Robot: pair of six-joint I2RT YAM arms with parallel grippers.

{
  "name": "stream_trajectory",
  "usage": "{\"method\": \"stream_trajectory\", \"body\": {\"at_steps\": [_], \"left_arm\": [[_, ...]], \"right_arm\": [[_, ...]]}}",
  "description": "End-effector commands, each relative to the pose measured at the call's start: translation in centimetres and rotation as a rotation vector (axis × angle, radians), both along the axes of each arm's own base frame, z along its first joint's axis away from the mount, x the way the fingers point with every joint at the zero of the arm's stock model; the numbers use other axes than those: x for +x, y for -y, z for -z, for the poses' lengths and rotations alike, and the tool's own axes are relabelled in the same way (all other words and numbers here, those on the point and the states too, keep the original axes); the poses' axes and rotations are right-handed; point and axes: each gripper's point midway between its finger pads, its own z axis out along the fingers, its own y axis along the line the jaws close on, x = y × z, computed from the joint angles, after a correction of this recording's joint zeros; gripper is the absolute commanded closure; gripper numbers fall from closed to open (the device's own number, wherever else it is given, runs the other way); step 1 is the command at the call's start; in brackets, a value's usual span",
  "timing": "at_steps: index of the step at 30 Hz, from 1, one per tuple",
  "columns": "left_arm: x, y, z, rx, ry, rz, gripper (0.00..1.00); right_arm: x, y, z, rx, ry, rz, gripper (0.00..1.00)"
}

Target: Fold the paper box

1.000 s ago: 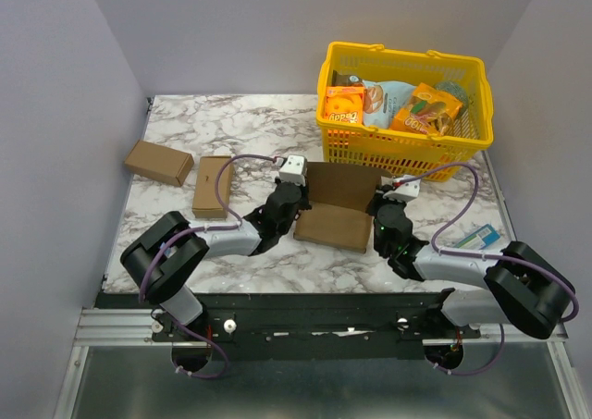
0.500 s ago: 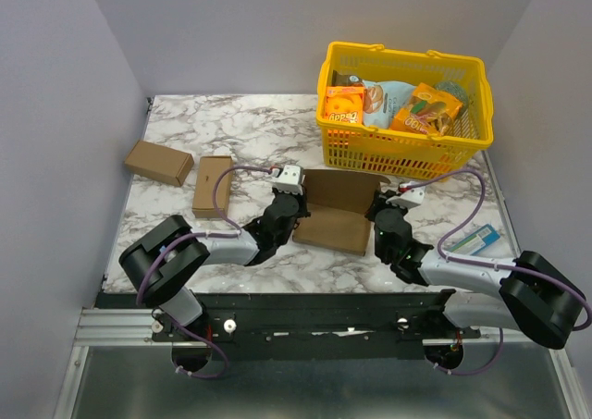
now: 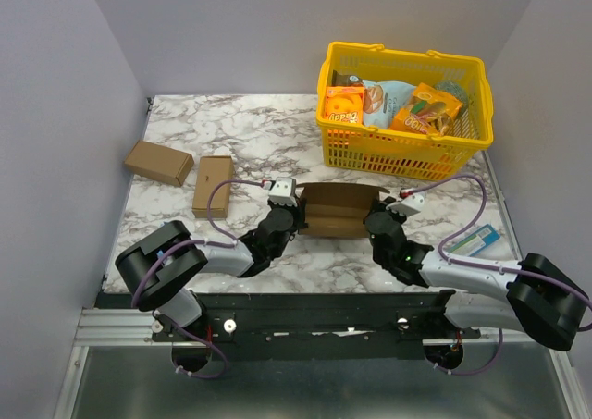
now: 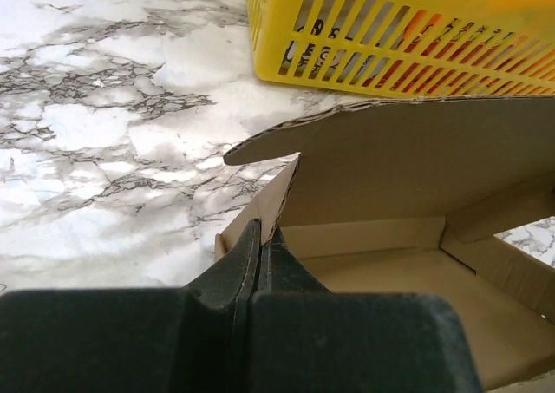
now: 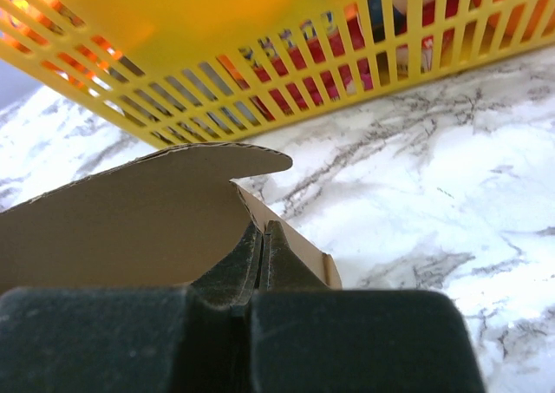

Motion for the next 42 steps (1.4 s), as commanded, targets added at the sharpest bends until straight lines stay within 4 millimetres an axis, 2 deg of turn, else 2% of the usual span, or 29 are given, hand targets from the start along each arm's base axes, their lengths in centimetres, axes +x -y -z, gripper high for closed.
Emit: {"method": "stream_trajectory", "body": {"at_steps": [1, 6, 10, 12, 13, 15, 16, 17, 18, 19, 20, 22, 24, 31, 40, 42], "left_arm": [[-3.8, 0.4, 5.7, 0.086, -0.168, 0.090, 1.00], [-4.7, 0.2, 6.3, 0.105, -0.184, 0.091, 1.00], [-4.9, -0.4, 6.4, 0.129, -0.180, 0.074, 1.00], [-4.8, -0.8, 6.5, 0.144, -0.174, 0.057, 1.00], [-4.8, -0.9, 6.5, 0.152, -0.170, 0.054, 1.00], [-4.8, -1.2, 6.6, 0.168, -0.163, 0.038, 1.00], [-4.7, -1.3, 6.7, 0.175, -0.161, 0.033, 1.00], [-4.8, -1.3, 6.9, 0.184, -0.160, 0.034, 1.00], [-4.8, -1.4, 7.0, 0.191, -0.157, 0.029, 1.00], [-4.8, -1.4, 7.0, 0.193, -0.152, 0.026, 1.00], [-4.9, -1.3, 7.2, 0.208, -0.150, 0.030, 1.00], [-4.9, -1.5, 7.3, 0.220, -0.143, 0.017, 1.00], [-5.0, -1.6, 7.5, 0.235, -0.141, 0.017, 1.00], [-5.3, -2.0, 7.7, 0.303, -0.104, 0.008, 1.00], [-5.4, -2.7, 8.2, 0.343, -0.075, -0.013, 1.00], [-5.5, -3.0, 8.6, 0.373, -0.067, -0.014, 1.00]], "right_arm": [[-2.3, -1.0, 4.3, -0.030, -0.161, -0.067, 0.99], [-3.5, -0.6, 5.6, -0.020, -0.209, -0.065, 0.99], [-3.8, -0.3, 5.1, -0.023, -0.214, -0.061, 0.99], [-4.1, -0.1, 4.6, -0.020, -0.215, -0.070, 0.95], [-4.3, -0.3, 4.6, -0.017, -0.221, -0.091, 0.82], [-4.7, -0.4, 3.9, -0.004, -0.209, -0.124, 0.67], [-5.0, -0.6, 4.1, 0.000, -0.218, -0.152, 0.54], [-5.3, -0.6, 4.0, -0.006, -0.221, -0.167, 0.49], [-5.4, -0.8, 3.1, 0.027, -0.198, -0.184, 0.45], [-5.8, -1.1, 3.3, 0.037, -0.207, -0.217, 0.37], [-6.3, -0.7, 3.8, -0.004, -0.226, -0.244, 0.34], [-7.0, -1.4, 3.3, 0.025, -0.224, -0.310, 0.30], [-7.6, -1.5, 3.5, 0.013, -0.233, -0.361, 0.29], [-9.9, -2.9, 1.5, 0.031, -0.215, -0.558, 0.25], [-14.1, -5.8, -3.0, 0.003, -0.106, -0.946, 0.25], [-15.1, -6.3, -4.8, -0.007, -0.082, -1.022, 0.27]]}}
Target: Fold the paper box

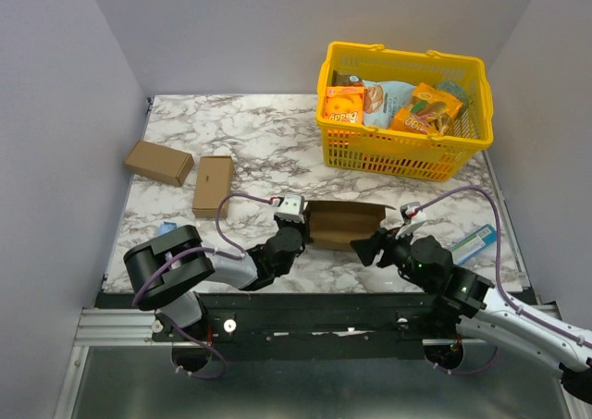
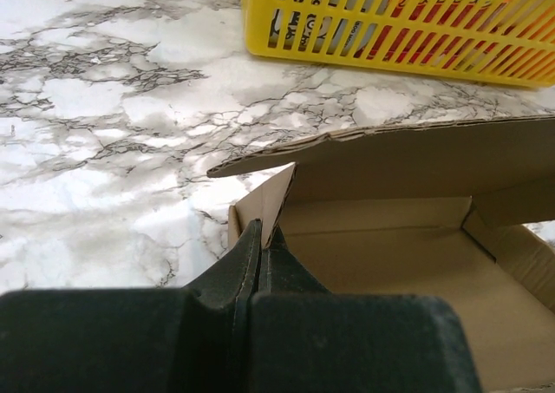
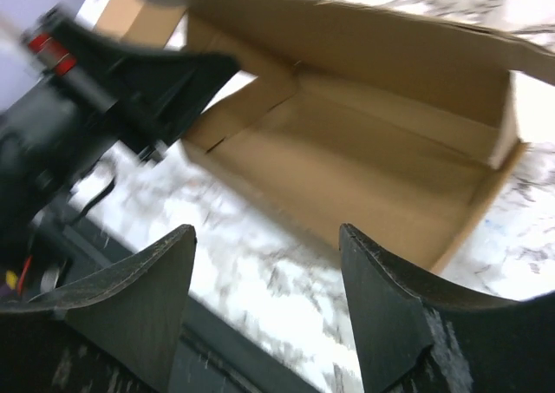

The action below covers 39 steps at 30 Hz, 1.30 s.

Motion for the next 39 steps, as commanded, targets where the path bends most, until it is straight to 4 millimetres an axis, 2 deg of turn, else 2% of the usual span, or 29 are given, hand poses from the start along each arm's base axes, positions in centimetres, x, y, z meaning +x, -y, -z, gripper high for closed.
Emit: {"method": "stream_trajectory", "body": {"at_steps": [1, 2, 3, 5, 6, 9, 10, 11, 14, 15, 19, 25, 26, 29, 30, 31, 32, 33, 34, 35, 36, 37, 38, 39], "left_arm": [[-2.0, -3.7, 7.1, 0.292, -0.095, -0.001, 1.00], [-2.0, -3.9, 7.5, 0.308, -0.094, -0.002, 1.00], [-2.2, -4.1, 7.8, 0.327, -0.085, 0.001, 1.00], [-2.2, -4.3, 8.0, 0.340, -0.073, -0.007, 1.00], [-2.3, -4.2, 8.1, 0.347, -0.070, -0.004, 1.00], [-2.4, -4.1, 8.2, 0.366, -0.052, -0.007, 1.00], [-2.6, -3.9, 8.2, 0.371, -0.045, -0.001, 1.00], [-2.6, -3.9, 8.2, 0.374, -0.042, -0.005, 1.00], [-2.8, -3.7, 8.5, 0.387, -0.041, 0.001, 1.00], [-2.8, -3.5, 8.5, 0.385, -0.041, 0.002, 1.00], [-3.1, -3.5, 8.3, 0.379, -0.038, 0.011, 1.00], [-3.2, -2.5, 7.1, 0.375, -0.024, 0.050, 1.00], [-3.2, -2.4, 6.9, 0.372, -0.021, 0.050, 1.00], [-3.1, -2.2, 5.7, 0.359, -0.013, 0.052, 1.00], [-3.1, -2.0, 4.5, 0.333, -0.002, 0.051, 1.00], [-3.2, -2.1, 4.3, 0.337, -0.006, 0.058, 0.96], [-3.3, -1.9, 3.8, 0.329, -0.006, 0.072, 0.87], [-3.4, -1.9, 2.5, 0.294, 0.006, 0.076, 0.68], [-3.5, -2.0, 2.0, 0.286, 0.010, 0.083, 0.60], [-3.9, -1.9, 1.8, 0.288, 0.005, 0.111, 0.53], [-4.1, -2.1, 0.5, 0.258, 0.022, 0.124, 0.40], [-4.4, -2.6, 0.4, 0.270, 0.015, 0.132, 0.34], [-4.8, -2.6, 0.0, 0.261, 0.014, 0.153, 0.28], [-5.3, -2.6, -1.5, 0.220, 0.032, 0.186, 0.20]], "right_arm": [[-3.2, -1.7, -3.4, -0.019, 0.056, -0.252, 0.27], [-3.4, -1.9, -4.1, -0.021, 0.067, -0.277, 0.28], [-3.4, -2.1, -6.2, 0.005, 0.100, -0.285, 0.28], [-3.3, -2.8, -7.9, 0.012, 0.120, -0.304, 0.29], [-3.0, -2.9, -9.9, 0.035, 0.140, -0.295, 0.29], [-1.1, -3.6, -11.3, 0.041, 0.134, -0.217, 0.30], [-0.4, -3.6, -12.5, 0.059, 0.139, -0.179, 0.30], [1.1, -3.6, -12.0, 0.053, 0.109, -0.095, 0.30], [3.6, -3.6, -11.3, 0.079, 0.092, 0.048, 0.30], [4.3, -4.2, -10.0, 0.049, 0.079, 0.057, 0.30], [5.7, -5.3, -7.0, 0.020, 0.032, 0.105, 0.31], [6.7, -5.4, -8.4, 0.025, 0.077, 0.130, 0.32], [6.7, -5.1, -8.7, 0.023, 0.085, 0.142, 0.27], [7.0, -4.2, -9.9, -0.007, 0.136, 0.159, 0.22], [7.0, -3.8, -9.5, -0.071, 0.150, 0.153, 0.21], [7.2, -3.8, -10.3, -0.086, 0.174, 0.149, 0.21], [7.2, -3.9, -10.4, -0.119, 0.192, 0.128, 0.19], [7.5, -3.9, -10.4, -0.183, 0.218, 0.110, 0.18], [7.8, -4.0, -10.4, -0.218, 0.222, 0.108, 0.17], [8.1, -4.1, -11.7, -0.238, 0.239, 0.106, 0.15], [8.7, -4.4, -11.2, -0.318, 0.252, 0.088, 0.14], [9.0, -4.6, -11.2, -0.352, 0.254, 0.082, 0.13], [9.5, -4.6, -12.7, -0.376, 0.267, 0.098, 0.13], [10.0, -4.8, -12.6, -0.416, 0.271, 0.097, 0.11]]}}
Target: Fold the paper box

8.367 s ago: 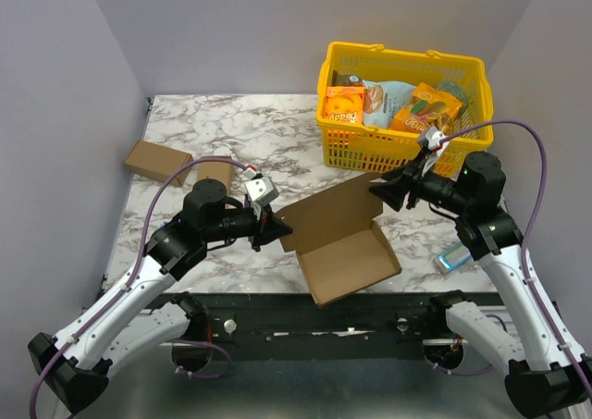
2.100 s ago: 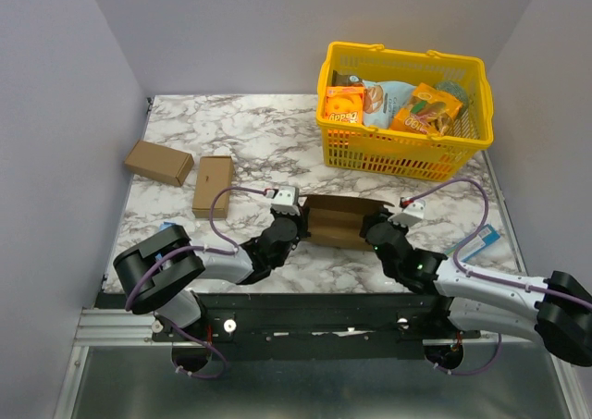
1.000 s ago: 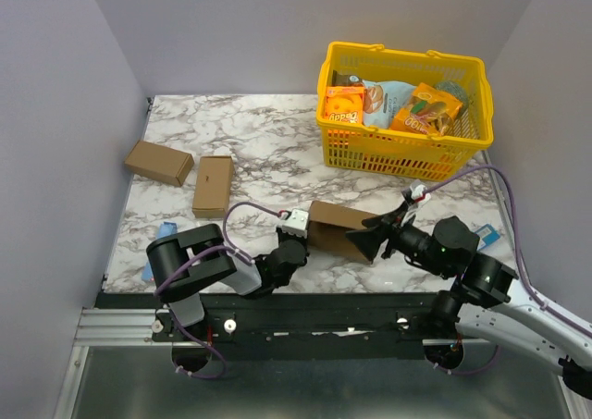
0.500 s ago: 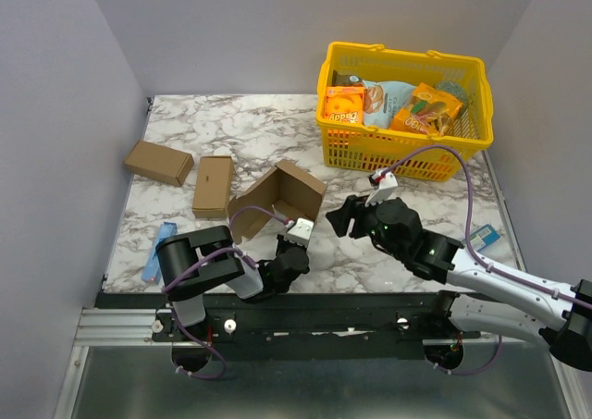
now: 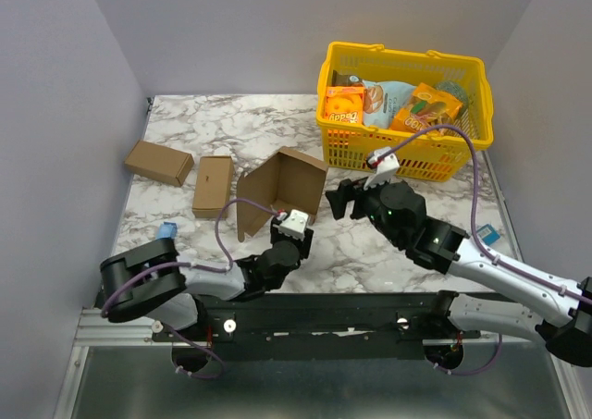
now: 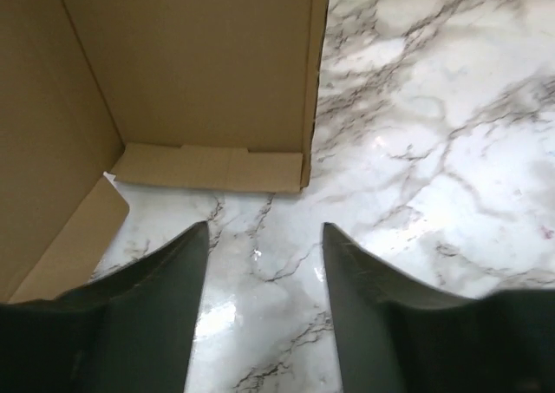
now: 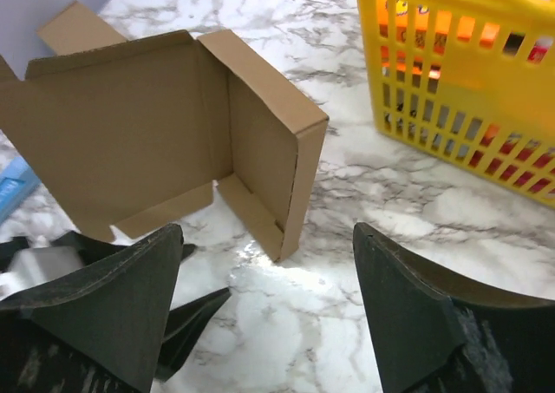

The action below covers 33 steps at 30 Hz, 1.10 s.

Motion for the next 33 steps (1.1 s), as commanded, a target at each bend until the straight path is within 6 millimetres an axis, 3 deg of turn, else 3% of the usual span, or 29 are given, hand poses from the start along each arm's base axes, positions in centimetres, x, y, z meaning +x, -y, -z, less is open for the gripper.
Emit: {"method": "stream_trajectory", "body": {"at_steps": [1, 2, 3, 4, 5, 6, 8, 10, 11, 13, 16, 20, 21, 23, 24, 25, 27, 28, 30, 31, 33], "left_arm": [[-2.0, -1.0, -1.7, 0.005, -0.020, 0.105, 0.17], [-2.3, -1.2, -2.2, -0.002, -0.018, 0.116, 0.14], [-2.7, -1.3, -4.1, -0.051, -0.002, 0.146, 0.09], [-2.8, -1.6, -4.8, -0.065, -0.001, 0.158, 0.06], [-3.0, -2.3, -4.5, -0.037, -0.025, 0.162, 0.03], [-2.2, -3.2, -6.7, -0.093, -0.011, 0.134, 0.02], [-2.0, -4.7, -6.9, -0.097, -0.066, 0.113, 0.02], [-1.3, -6.3, -9.9, -0.152, -0.033, 0.071, 0.01], [-1.3, -7.1, -10.2, -0.141, -0.032, 0.058, 0.01], [-0.9, -8.6, -12.7, -0.170, 0.014, 0.024, 0.01], [0.0, -10.2, -13.6, -0.178, 0.035, -0.038, 0.01], [2.6, -10.4, -13.2, -0.187, -0.021, -0.039, 0.01], [3.1, -9.6, -12.4, -0.168, -0.055, -0.013, 0.01], [4.3, -9.3, -14.1, -0.174, -0.045, -0.004, 0.01], [5.5, -9.5, -13.5, -0.143, -0.070, -0.010, 0.01], [6.3, -9.6, -15.2, -0.149, -0.044, -0.021, 0.01], [8.6, -10.9, -15.1, -0.122, -0.057, -0.072, 0.01], [9.3, -10.6, -16.7, -0.129, -0.037, -0.035, 0.01], [11.0, -10.6, -16.0, -0.102, -0.089, -0.017, 0.01], [12.3, -11.1, -17.5, -0.096, -0.065, -0.026, 0.01], [14.1, -11.3, -16.4, -0.050, -0.106, -0.038, 0.01]], "right_arm": [[2.3, 0.0, -0.5, -0.248, 0.042, 0.015, 0.11], [2.6, -0.7, -0.4, -0.269, 0.038, -0.012, 0.11], [3.1, -1.2, -1.3, -0.267, 0.051, -0.015, 0.11], [4.0, -1.5, -0.6, -0.284, 0.033, -0.012, 0.11], [4.1, -2.2, -0.5, -0.273, 0.021, -0.041, 0.11], [4.5, -2.6, -1.0, -0.245, 0.014, -0.044, 0.11], [5.0, -3.2, -0.4, -0.228, -0.018, -0.058, 0.12], [5.2, -3.5, -0.2, -0.205, -0.035, -0.060, 0.12], [5.1, -3.7, 0.0, -0.200, -0.046, -0.071, 0.12], [5.0, -3.8, 0.4, -0.191, -0.061, -0.079, 0.12], [4.5, -3.6, 0.5, -0.171, -0.073, -0.085, 0.12], [3.8, -3.1, 1.5, -0.155, -0.107, -0.093, 0.12], [3.6, -3.0, 1.7, -0.149, -0.114, -0.093, 0.12], [3.4, -2.5, 1.9, -0.140, -0.126, -0.087, 0.12], [3.3, -2.2, 2.4, -0.139, -0.138, -0.083, 0.12], [3.2, -1.9, 2.3, -0.128, -0.141, -0.077, 0.12], [2.8, -1.6, 3.0, -0.118, -0.160, -0.082, 0.12], [2.8, -1.4, 3.1, -0.114, -0.164, -0.082, 0.12], [2.3, -1.2, 3.2, -0.106, -0.168, -0.089, 0.12], [2.2, -0.9, 3.7, -0.109, -0.174, -0.085, 0.12], [1.8, -0.7, 3.6, -0.104, -0.172, -0.094, 0.12]]}}
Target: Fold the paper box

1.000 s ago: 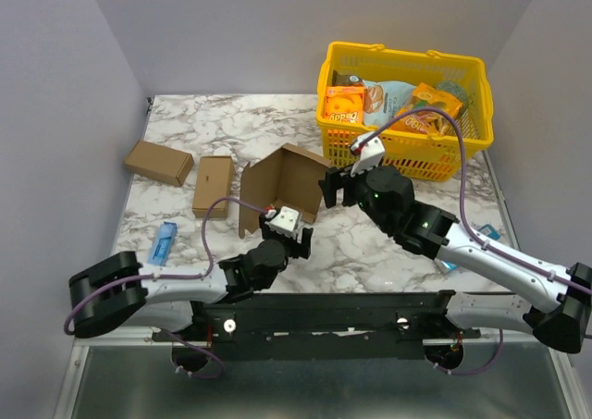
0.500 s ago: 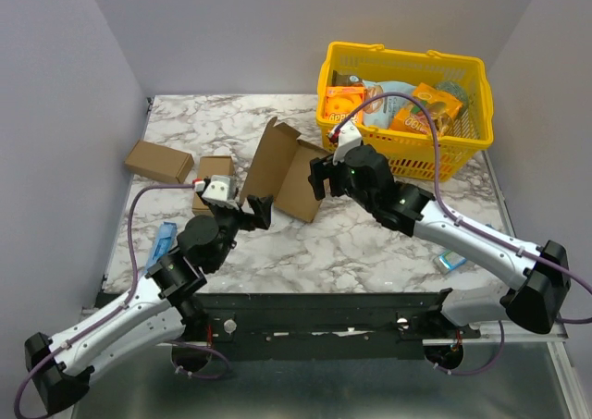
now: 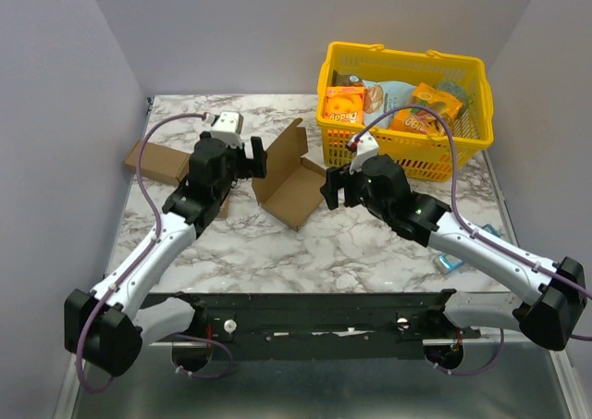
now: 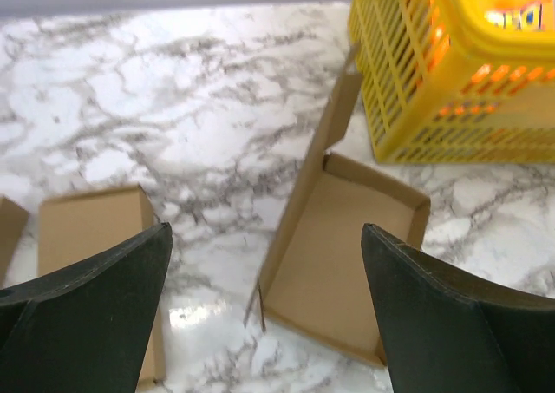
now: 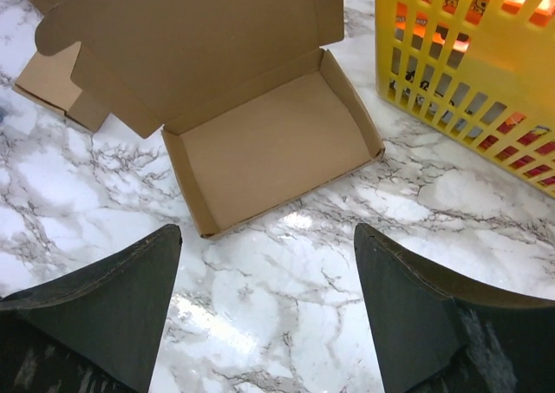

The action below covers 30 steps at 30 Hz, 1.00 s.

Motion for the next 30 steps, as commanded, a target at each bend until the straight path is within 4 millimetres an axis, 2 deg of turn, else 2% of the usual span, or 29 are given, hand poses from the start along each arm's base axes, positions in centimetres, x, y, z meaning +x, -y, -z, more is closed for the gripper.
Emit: {"method": "stream_trajectory", "body": {"at_steps": [1, 2, 3, 4, 6, 7, 11, 14, 15, 17, 18, 20, 21, 25, 27, 29, 30], "left_arm": [[3.5, 0.5, -1.7, 0.061, -0.008, 0.082, 0.01], [4.0, 0.5, -1.6, 0.064, -0.020, 0.111, 0.01], [4.7, 1.0, -0.3, 0.066, -0.066, 0.153, 0.01], [5.3, 1.5, -1.6, 0.056, -0.057, 0.190, 0.01], [5.3, 2.5, 0.8, 0.069, -0.161, 0.264, 0.02], [5.5, 2.9, 0.4, 0.067, -0.166, 0.288, 0.02], [5.8, 3.5, 2.5, 0.067, -0.232, 0.311, 0.02], [5.8, 4.3, 3.7, 0.054, -0.267, 0.352, 0.07], [5.9, 4.5, 4.5, 0.053, -0.288, 0.362, 0.15], [6.0, 4.6, 5.1, 0.060, -0.320, 0.373, 0.24], [6.1, 4.7, 6.0, 0.070, -0.345, 0.374, 0.36], [6.0, 4.7, 6.6, 0.094, -0.353, 0.384, 0.52], [5.8, 4.8, 6.6, 0.100, -0.351, 0.394, 0.70], [3.7, 5.5, 6.9, 0.132, -0.323, 0.488, 0.90], [2.4, 6.1, 5.9, 0.129, -0.285, 0.548, 0.95], [0.7, 6.3, 6.3, 0.126, -0.292, 0.583, 0.98], [-0.3, 6.6, 5.5, 0.125, -0.271, 0.604, 1.00]], "right_arm": [[-1.2, 0.5, 0.6, 0.022, -0.030, -0.027, 0.12], [-1.5, 0.7, 1.0, 0.019, -0.035, -0.029, 0.12], [-1.7, 0.8, 0.8, 0.026, -0.032, -0.032, 0.12], [-1.8, 1.0, 1.0, 0.025, -0.034, -0.031, 0.12], [-2.1, 1.5, 1.3, 0.021, -0.037, -0.025, 0.12], [-2.0, 1.7, 1.4, 0.021, -0.036, -0.019, 0.12], [-2.4, 2.4, 1.8, 0.022, -0.041, -0.016, 0.12], [-2.6, 2.5, 1.9, 0.025, -0.040, -0.017, 0.12], [-2.6, 2.6, 1.9, 0.025, -0.040, -0.016, 0.12], [-2.7, 2.8, 2.1, 0.023, -0.042, -0.014, 0.12], [-2.8, 2.8, 2.0, 0.027, -0.039, -0.015, 0.12], [-2.9, 3.0, 2.3, 0.025, -0.046, -0.014, 0.12], [-3.1, 2.9, 2.2, 0.032, -0.045, -0.017, 0.12], [-3.5, 3.1, 2.1, 0.045, -0.046, -0.026, 0.12], [-3.7, 3.1, 2.3, 0.048, -0.056, -0.030, 0.12], [-3.9, 3.4, 2.2, 0.049, -0.057, -0.028, 0.11], [-4.0, 3.4, 2.0, 0.054, -0.057, -0.030, 0.11]]}}
